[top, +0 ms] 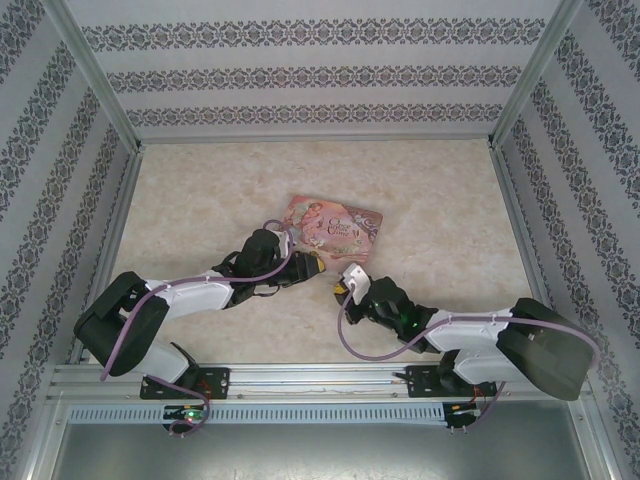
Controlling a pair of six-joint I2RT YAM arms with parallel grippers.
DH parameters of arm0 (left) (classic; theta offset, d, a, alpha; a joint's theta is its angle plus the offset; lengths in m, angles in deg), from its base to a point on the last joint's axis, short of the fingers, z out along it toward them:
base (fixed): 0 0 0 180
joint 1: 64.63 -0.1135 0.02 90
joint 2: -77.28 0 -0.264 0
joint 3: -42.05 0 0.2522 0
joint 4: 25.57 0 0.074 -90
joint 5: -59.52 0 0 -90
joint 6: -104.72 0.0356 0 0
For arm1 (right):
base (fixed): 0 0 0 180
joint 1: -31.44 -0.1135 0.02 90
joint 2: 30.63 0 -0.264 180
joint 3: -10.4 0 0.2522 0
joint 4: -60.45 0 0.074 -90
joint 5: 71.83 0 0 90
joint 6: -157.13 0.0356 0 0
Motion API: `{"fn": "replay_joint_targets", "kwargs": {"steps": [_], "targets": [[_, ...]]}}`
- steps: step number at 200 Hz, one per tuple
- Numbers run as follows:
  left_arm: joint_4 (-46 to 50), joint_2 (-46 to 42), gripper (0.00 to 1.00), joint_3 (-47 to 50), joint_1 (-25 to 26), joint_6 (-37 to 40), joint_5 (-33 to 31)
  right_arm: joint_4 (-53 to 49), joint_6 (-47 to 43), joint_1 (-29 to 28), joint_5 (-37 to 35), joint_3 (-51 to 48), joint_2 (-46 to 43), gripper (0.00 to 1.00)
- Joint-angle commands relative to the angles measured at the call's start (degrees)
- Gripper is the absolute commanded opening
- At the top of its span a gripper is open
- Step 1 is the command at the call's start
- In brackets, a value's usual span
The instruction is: Unlock the padlock with the key
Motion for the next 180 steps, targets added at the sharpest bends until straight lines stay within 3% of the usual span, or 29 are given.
{"fn": "replay_joint_targets", "kwargs": {"steps": [1, 180], "targets": [[-1.1, -1.5, 0.22, -1.8, 0.8, -1.8, 2.6, 4.0, 0.6, -0.5, -1.6, 1.9, 1.3, 0.00], [-1.7, -1.4, 0.22, -1.9, 0.8, -1.6, 4.8, 7.4, 1.9, -0.5, -5.2, 4.2, 4.5, 0.00]]}}
